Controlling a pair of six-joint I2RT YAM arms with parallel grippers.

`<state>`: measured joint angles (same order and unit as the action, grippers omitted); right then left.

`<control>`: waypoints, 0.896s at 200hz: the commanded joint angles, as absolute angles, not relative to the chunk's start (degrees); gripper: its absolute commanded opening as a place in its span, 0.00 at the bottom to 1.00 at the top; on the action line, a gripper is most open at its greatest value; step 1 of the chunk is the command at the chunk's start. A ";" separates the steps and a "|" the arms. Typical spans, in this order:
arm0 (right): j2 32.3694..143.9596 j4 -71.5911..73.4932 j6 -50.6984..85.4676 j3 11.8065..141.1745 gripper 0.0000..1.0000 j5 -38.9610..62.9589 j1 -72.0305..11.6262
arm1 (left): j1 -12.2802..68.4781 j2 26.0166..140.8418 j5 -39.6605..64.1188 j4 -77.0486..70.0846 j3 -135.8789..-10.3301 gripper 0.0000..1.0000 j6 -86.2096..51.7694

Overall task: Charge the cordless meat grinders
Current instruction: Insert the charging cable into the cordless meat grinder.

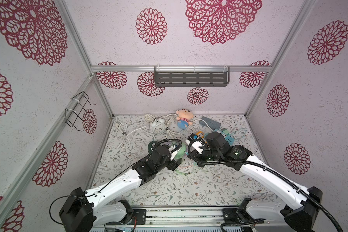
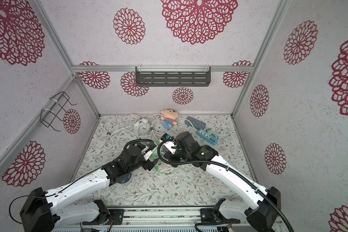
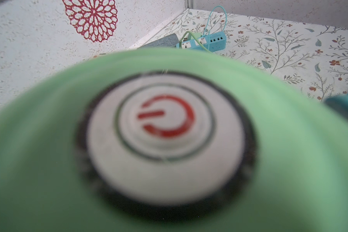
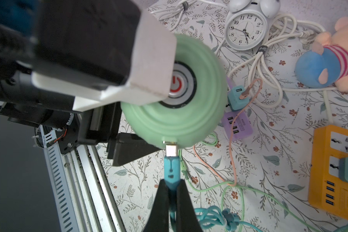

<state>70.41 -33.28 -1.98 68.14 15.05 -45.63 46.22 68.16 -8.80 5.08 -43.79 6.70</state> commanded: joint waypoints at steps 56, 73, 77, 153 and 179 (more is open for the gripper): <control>71.06 -31.27 -2.50 71.91 0.00 16.17 -45.36 | 45.73 67.15 -6.03 3.38 -44.56 0.77 6.24; 71.41 -31.38 -2.55 72.15 0.00 16.32 -45.43 | 45.75 67.15 -5.84 3.64 -44.56 0.77 6.22; 71.41 -31.38 -2.50 72.21 0.00 16.40 -45.37 | 45.74 67.15 -5.78 3.69 -44.58 0.77 6.23; 72.94 -32.19 -2.76 73.80 0.00 18.13 -45.37 | 46.05 67.32 -6.15 5.79 -45.44 0.77 7.97; 73.51 -32.61 -2.90 74.48 0.00 18.64 -45.44 | 46.17 68.06 -6.44 6.76 -46.18 0.77 9.07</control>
